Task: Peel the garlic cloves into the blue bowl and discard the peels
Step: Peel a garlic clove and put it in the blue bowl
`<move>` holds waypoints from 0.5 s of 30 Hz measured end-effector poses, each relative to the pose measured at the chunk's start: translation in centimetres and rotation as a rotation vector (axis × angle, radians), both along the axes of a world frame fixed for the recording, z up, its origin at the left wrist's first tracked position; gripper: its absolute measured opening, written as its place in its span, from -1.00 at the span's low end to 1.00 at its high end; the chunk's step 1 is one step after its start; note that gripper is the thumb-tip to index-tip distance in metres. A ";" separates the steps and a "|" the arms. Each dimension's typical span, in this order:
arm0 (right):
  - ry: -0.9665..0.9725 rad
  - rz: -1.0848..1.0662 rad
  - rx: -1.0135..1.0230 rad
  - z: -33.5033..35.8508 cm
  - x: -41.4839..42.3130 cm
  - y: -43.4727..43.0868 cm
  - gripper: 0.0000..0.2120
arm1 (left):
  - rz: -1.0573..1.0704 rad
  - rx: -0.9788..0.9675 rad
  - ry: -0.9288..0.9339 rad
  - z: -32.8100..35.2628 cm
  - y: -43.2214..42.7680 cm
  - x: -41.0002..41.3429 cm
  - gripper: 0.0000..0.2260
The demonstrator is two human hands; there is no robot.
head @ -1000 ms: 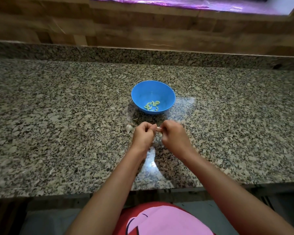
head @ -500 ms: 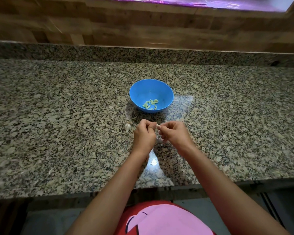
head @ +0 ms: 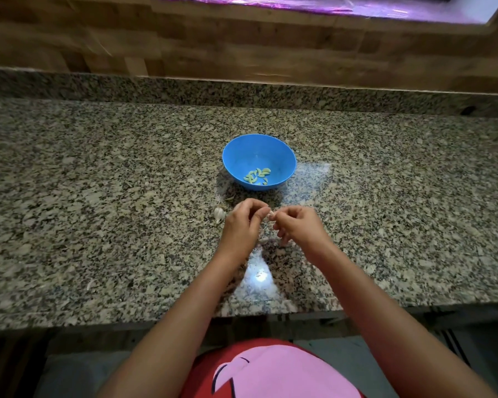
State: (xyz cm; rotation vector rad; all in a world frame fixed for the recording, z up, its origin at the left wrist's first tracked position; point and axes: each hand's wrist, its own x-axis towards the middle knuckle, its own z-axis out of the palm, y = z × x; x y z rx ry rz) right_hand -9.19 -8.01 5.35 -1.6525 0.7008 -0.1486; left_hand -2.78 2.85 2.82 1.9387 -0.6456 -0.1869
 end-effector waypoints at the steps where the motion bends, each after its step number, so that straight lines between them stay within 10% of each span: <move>1: 0.003 0.031 0.020 0.2 -0.1 -0.1 -0.86 | -0.008 0.006 -0.021 0.2 0.2 0.0 -0.88; 7: -0.010 0.102 -0.492 0.2 -0.4 0.5 -0.88 | 0.054 -0.063 0.308 0.1 -0.2 0.0 -0.89; 11: -0.014 0.019 -0.257 -0.3 0.1 0.6 -0.85 | 0.138 -0.158 0.474 0.0 -0.7 0.1 -0.86; 15: 0.027 0.047 -0.448 -0.4 0.0 0.5 -0.87 | 0.130 -0.111 0.472 0.2 -1.1 -0.3 -0.88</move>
